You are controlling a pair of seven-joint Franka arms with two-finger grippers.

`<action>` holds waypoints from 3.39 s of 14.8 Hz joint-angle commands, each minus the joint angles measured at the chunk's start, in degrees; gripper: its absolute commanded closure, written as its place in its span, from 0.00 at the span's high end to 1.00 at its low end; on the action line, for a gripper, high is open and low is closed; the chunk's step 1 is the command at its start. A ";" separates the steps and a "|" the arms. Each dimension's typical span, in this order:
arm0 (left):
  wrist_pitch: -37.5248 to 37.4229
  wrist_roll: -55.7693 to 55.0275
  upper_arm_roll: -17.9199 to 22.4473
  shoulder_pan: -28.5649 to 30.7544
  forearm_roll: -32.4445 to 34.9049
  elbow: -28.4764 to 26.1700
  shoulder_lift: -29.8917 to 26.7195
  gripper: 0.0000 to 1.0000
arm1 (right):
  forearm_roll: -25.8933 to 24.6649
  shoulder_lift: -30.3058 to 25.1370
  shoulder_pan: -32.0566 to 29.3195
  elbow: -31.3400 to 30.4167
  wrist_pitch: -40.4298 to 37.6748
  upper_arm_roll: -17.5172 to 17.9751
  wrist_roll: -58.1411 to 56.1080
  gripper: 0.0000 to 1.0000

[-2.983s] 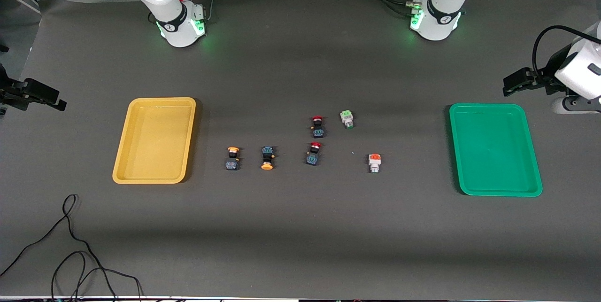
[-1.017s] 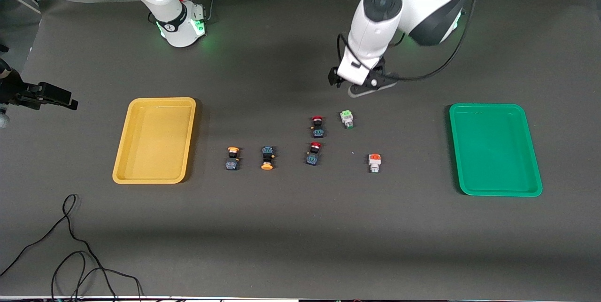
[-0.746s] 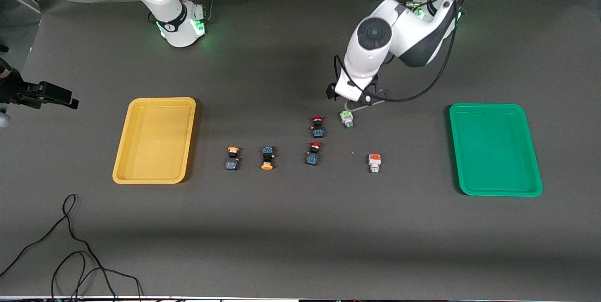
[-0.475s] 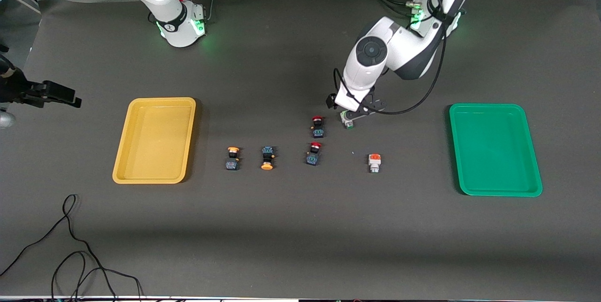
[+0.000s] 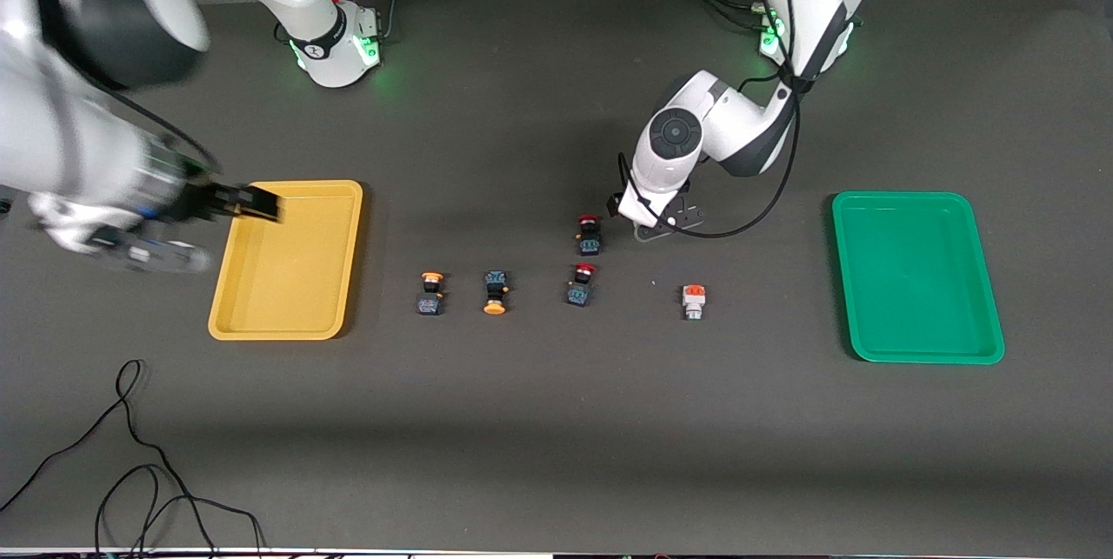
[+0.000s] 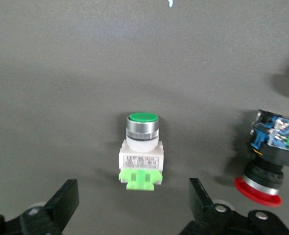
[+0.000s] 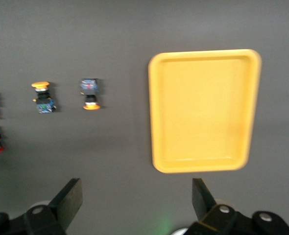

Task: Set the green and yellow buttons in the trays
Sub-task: 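Grasp the green button with the left gripper while the right gripper grasps the yellow button, then place the green button in the green tray while the right gripper places yellow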

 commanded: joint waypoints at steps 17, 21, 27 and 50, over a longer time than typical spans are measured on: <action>-5.76 -3.72 1.04 -0.56 0.78 1.92 -7.50 0.00 | 2.82 24.33 11.85 -12.99 44.53 -0.47 10.38 0.86; -28.86 -2.85 2.10 1.10 0.78 11.75 -16.30 0.00 | 2.73 25.91 12.73 -12.99 45.67 -0.56 10.30 0.78; -47.01 26.09 2.27 18.21 0.87 15.91 -23.87 0.00 | 2.73 24.86 12.56 -12.99 44.89 -0.82 9.77 0.00; -13.02 61.49 3.33 45.40 9.22 11.25 4.16 0.97 | 2.82 10.10 12.65 -33.48 46.31 -17.43 -14.23 0.92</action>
